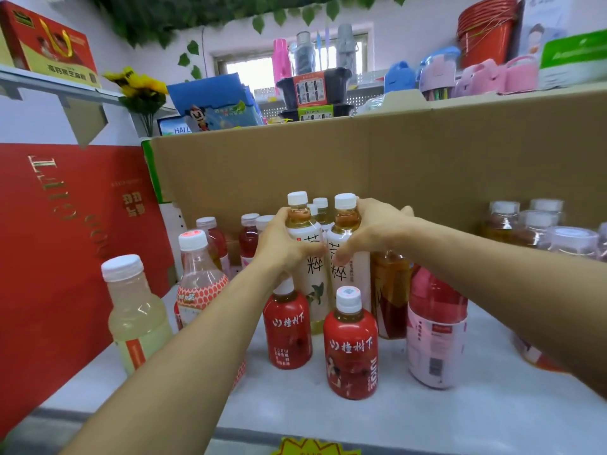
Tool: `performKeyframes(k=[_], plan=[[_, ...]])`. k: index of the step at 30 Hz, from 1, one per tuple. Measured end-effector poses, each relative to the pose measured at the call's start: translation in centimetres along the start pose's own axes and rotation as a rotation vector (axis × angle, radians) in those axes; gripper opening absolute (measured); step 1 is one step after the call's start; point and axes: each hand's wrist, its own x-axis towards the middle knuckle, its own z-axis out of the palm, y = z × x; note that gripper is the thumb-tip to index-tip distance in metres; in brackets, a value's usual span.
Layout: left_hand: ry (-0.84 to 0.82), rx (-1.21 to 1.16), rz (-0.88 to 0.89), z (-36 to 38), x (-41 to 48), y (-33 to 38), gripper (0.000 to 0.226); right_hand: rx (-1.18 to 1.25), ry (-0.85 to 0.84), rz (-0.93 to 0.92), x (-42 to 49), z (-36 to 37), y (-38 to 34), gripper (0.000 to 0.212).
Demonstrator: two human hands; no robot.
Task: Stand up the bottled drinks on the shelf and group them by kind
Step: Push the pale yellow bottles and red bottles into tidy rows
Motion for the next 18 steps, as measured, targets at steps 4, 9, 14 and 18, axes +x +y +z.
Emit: performKeyframes(k=[4,9,14,18], plan=[[-0.06,0.123,-0.032,-0.2,-0.2,-0.4,0.068,-0.104,-0.009,-0.006,0.2,0.8,0.1,0.063],[-0.086,0.179,-0.094,-0.5,-0.4,-0.4,0.07,-0.113,-0.042,0.03,0.4,1.1,-0.1,0.059],[-0.151,0.139,-0.108,-0.6,-0.8,-0.2,0.066,-0.076,-0.01,0.048,0.2,1.1,0.0,0.065],[-0.18,0.112,-0.09,-0.3,-1.4,-0.9,0.054,0.15,0.065,-0.058,-1.4,0.5,0.8,0.06]])
